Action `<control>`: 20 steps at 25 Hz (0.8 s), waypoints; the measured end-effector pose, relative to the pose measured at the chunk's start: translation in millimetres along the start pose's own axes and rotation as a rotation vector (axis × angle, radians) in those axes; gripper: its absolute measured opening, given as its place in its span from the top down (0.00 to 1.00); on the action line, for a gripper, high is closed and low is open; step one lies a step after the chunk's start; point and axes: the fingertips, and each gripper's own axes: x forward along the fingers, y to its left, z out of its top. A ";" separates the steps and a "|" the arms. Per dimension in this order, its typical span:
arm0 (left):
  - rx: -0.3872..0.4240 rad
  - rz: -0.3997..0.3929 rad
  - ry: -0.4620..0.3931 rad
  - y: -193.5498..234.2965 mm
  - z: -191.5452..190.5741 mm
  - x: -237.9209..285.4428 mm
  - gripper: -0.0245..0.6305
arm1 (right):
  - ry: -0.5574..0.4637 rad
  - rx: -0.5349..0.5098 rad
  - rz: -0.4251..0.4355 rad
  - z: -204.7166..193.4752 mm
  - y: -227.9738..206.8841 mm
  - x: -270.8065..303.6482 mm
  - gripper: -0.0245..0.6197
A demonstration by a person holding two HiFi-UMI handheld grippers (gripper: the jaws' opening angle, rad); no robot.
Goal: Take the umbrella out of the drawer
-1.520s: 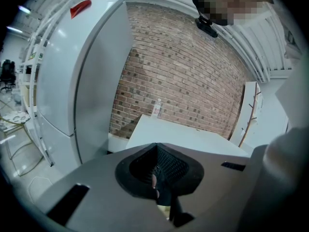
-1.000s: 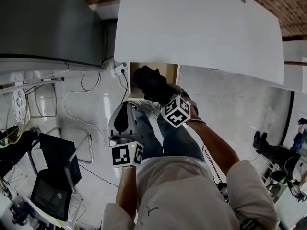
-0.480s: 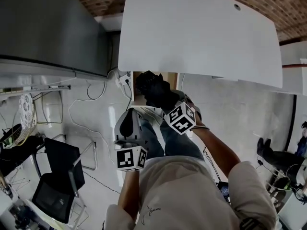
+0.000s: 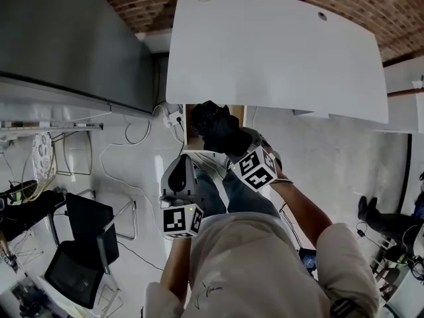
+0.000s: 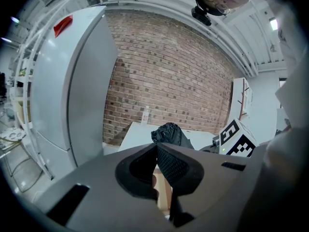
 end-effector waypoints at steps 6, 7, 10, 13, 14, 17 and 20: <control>0.017 -0.001 -0.022 -6.6 10.3 -3.5 0.94 | -0.046 -0.005 -0.005 12.0 -5.8 -19.0 0.56; 0.025 -0.009 -0.022 -10.1 10.9 -3.2 0.94 | -0.052 -0.005 -0.007 13.1 -6.6 -21.6 0.56; 0.019 -0.034 -0.022 -23.3 12.8 -2.3 0.94 | -0.070 -0.001 -0.007 17.0 -9.8 -32.0 0.56; 0.008 -0.037 -0.026 -32.1 15.1 -3.7 0.94 | -0.095 0.006 -0.009 21.9 -12.1 -45.4 0.56; 0.006 -0.037 -0.029 -34.4 16.0 -3.9 0.94 | -0.106 0.006 -0.011 23.4 -13.0 -49.8 0.56; 0.001 -0.041 -0.034 -42.6 17.2 -4.7 0.94 | -0.131 0.009 -0.015 24.9 -15.3 -60.7 0.56; 0.008 -0.044 -0.043 -49.0 22.0 -4.2 0.94 | -0.153 0.017 -0.014 26.6 -18.7 -70.2 0.56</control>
